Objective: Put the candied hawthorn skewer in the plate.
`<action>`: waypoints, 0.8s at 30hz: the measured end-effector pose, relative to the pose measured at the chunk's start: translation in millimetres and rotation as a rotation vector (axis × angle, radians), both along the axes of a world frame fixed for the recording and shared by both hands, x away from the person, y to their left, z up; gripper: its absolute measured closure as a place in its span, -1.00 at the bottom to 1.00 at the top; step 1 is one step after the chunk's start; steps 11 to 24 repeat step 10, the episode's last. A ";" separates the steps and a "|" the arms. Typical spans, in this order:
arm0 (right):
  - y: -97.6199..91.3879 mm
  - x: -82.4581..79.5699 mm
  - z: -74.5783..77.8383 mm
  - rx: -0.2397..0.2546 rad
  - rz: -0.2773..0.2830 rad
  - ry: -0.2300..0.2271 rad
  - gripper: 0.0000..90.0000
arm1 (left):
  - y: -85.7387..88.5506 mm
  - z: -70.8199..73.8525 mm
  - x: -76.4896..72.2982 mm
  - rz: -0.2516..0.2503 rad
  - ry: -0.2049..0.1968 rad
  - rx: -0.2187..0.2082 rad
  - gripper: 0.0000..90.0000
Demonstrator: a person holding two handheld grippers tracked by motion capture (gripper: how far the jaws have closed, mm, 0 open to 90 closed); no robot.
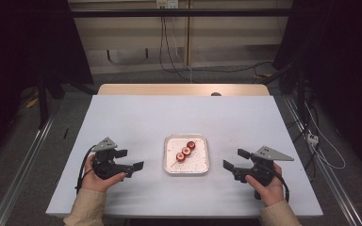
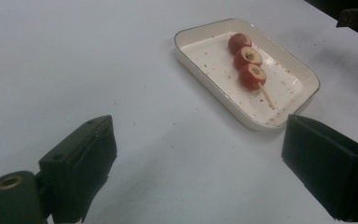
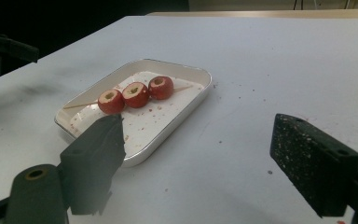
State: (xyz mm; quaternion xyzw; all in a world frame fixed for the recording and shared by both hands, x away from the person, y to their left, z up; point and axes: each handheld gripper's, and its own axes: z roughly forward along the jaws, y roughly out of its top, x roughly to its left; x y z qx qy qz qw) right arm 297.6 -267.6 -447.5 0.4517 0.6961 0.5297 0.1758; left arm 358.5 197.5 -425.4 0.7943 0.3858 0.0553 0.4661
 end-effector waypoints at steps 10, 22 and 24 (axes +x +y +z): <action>-0.8 1.7 -2.8 -0.017 -0.007 0.004 -0.63 | 3.0 -3.5 0.3 -0.002 -0.014 0.008 -0.82; -0.8 1.7 -2.8 -0.017 -0.007 0.004 -0.63 | 3.0 -3.5 0.3 -0.002 -0.014 0.008 -0.82; -0.8 1.7 -2.8 -0.017 -0.007 0.004 -0.63 | 3.0 -3.5 0.3 -0.002 -0.014 0.008 -0.82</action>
